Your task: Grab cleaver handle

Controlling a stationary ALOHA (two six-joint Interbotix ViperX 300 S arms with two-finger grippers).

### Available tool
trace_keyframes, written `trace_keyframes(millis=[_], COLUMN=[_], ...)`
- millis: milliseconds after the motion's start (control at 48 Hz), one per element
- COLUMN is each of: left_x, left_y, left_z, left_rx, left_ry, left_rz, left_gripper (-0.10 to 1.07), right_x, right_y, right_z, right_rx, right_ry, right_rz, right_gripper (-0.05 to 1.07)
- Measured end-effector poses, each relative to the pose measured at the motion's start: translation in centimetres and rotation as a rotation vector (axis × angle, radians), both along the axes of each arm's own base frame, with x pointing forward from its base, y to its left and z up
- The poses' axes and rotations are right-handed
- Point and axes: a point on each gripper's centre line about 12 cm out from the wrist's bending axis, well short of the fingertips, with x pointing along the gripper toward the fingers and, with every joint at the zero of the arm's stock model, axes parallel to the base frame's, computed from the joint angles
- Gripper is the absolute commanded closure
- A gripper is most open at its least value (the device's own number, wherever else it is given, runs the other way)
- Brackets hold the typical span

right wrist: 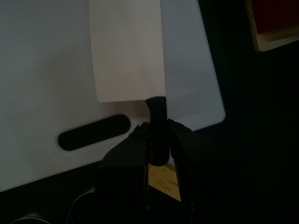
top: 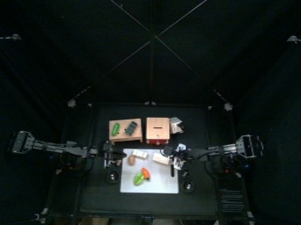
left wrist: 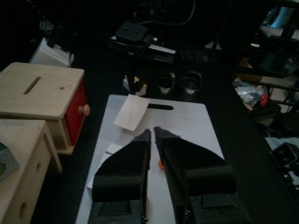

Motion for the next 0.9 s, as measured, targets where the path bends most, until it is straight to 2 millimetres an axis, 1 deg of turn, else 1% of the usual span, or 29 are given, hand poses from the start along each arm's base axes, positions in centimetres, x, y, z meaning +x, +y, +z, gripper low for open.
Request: trace_keyframes(millis=[229, 417, 583, 750, 896], left_x=[-0.1, -0.4, -0.5, -0.6, -0.8], left_y=[0.0, 0.1, 0.6, 1.0, 1.2], left_z=[0.1, 0.8, 1.2, 0.9, 0.5], left_rx=[-0.001, -0.003, -0.003, -0.002, -0.014], left_ry=[-0.003, -0.035, -0.051, -0.043, -0.032], left_rz=[0.001, 0.004, 0.024, 0.044, 0.056], left_gripper=[0.42, 0.42, 0.42, 0.42, 0.42], right_x=[0.0, 0.0, -0.1, -0.1, 0.3], right_y=[0.0, 0.0, 0.0, -0.1, -0.3], right_z=[0.0, 0.0, -0.1, -0.1, 0.3], right_rx=[0.000, 0.000, -0.001, -0.011, -0.037], right_ry=[0.000, -0.002, 0.002, -0.003, -0.016], right_rz=[0.000, 0.000, 0.001, 0.010, 0.028], right_gripper=[0.62, 0.62, 0.62, 0.62, 0.62])
